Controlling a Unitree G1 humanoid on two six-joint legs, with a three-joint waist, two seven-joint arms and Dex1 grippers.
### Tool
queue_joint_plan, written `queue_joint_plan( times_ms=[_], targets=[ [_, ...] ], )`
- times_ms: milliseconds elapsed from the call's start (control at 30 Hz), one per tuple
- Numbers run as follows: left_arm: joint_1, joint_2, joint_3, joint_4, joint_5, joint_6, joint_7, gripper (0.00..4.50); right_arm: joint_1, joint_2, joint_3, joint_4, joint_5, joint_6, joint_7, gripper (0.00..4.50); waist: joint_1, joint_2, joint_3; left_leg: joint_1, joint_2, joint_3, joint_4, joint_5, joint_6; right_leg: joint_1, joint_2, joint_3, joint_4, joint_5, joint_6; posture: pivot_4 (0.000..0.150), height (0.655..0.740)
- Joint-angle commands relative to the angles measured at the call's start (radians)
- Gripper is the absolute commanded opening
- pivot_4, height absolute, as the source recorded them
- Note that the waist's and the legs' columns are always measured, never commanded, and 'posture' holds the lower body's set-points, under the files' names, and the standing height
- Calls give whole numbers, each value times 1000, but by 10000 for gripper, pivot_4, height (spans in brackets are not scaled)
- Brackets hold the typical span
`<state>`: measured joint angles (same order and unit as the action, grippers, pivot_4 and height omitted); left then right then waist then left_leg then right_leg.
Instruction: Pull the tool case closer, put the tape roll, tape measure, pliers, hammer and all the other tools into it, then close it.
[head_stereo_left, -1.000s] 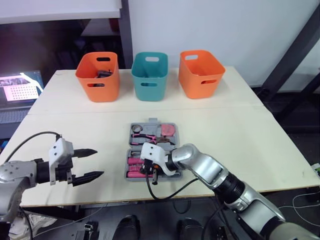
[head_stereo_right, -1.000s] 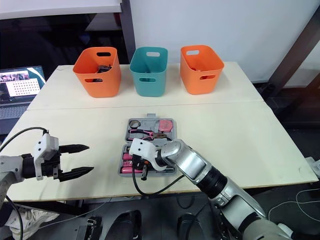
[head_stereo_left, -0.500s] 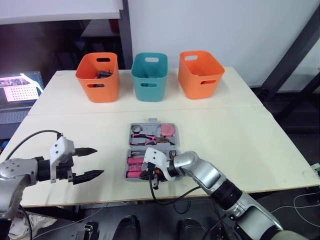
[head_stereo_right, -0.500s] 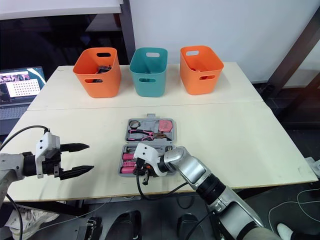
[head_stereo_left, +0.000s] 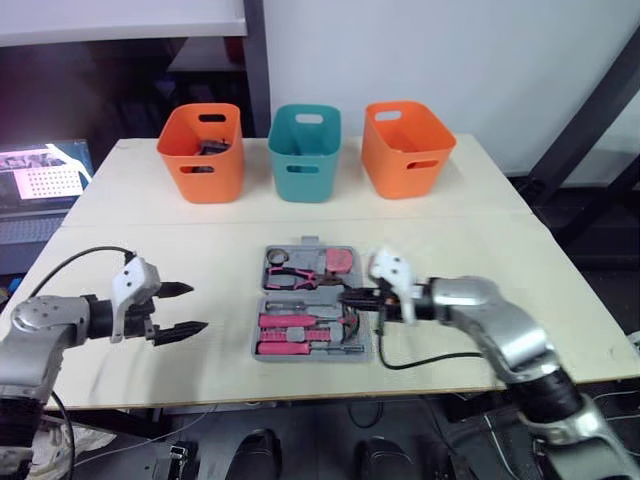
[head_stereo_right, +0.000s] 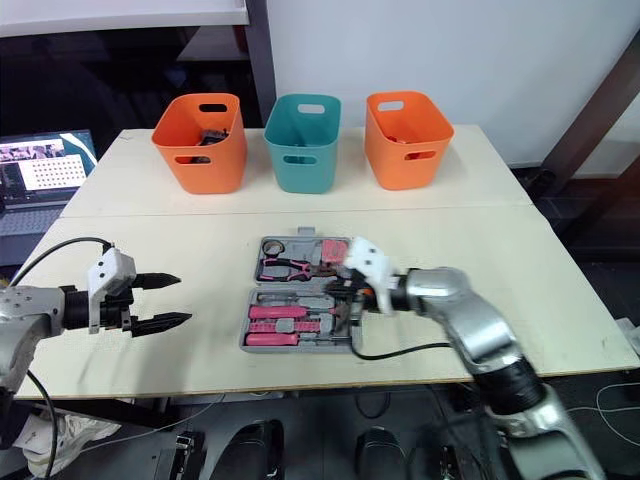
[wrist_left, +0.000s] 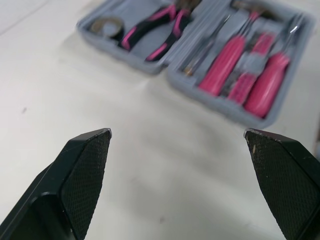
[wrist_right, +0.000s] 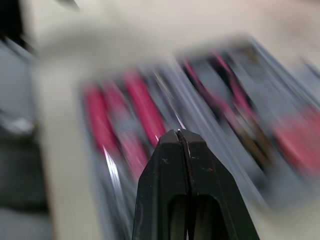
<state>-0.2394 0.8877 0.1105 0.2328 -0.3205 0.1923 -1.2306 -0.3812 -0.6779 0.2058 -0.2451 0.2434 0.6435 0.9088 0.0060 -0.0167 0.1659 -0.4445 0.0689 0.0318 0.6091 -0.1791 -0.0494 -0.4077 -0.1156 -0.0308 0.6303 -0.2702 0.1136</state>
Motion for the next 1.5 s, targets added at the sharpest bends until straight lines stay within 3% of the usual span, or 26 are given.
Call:
queue_joint_plan(
  times_ms=[33,133,200,433,733,967,1500],
  targets=[
    [-84,-32,-48,103,80,-109,27,45000,41,-76,-15,24,-58,-66,6,248,3,1,0,0,0,0,0,0,0,2,0,0,0,0,0,1500,7400],
    [-142,-63,-73,194,109,-146,31,45000,58,-86,-6,73,-86,-106,-6,248,-1,0,0,0,0,1,0,0,0,2,0,0,1,0,0,1500,7400],
    [-189,-85,-100,265,138,-179,31,36691,54,-75,19,123,-122,-148,-15,0,-1,0,0,0,0,1,0,0,0,1,1,1,1,0,1,1500,7400],
    [-304,-175,-168,466,214,-280,37,1057,-31,-3,104,327,-235,-309,-29,0,3,0,0,0,0,1,1,0,1,2,1,1,1,2,4,1500,7400],
    [-407,-303,-214,646,281,-326,71,188,-194,104,136,631,-303,-455,-5,0,5,-1,1,0,0,1,2,1,1,3,1,1,2,4,8,1500,7400],
    [-431,-382,-229,667,294,-331,65,188,-269,146,136,782,-332,-546,14,0,4,-1,1,0,0,0,2,1,1,3,1,1,3,4,8,1500,7400],
    [-395,-474,-233,598,307,-321,133,188,-299,220,147,879,-378,-662,43,0,3,0,0,1,-1,0,3,1,1,6,1,1,3,5,9,1500,7400]
  ],
)
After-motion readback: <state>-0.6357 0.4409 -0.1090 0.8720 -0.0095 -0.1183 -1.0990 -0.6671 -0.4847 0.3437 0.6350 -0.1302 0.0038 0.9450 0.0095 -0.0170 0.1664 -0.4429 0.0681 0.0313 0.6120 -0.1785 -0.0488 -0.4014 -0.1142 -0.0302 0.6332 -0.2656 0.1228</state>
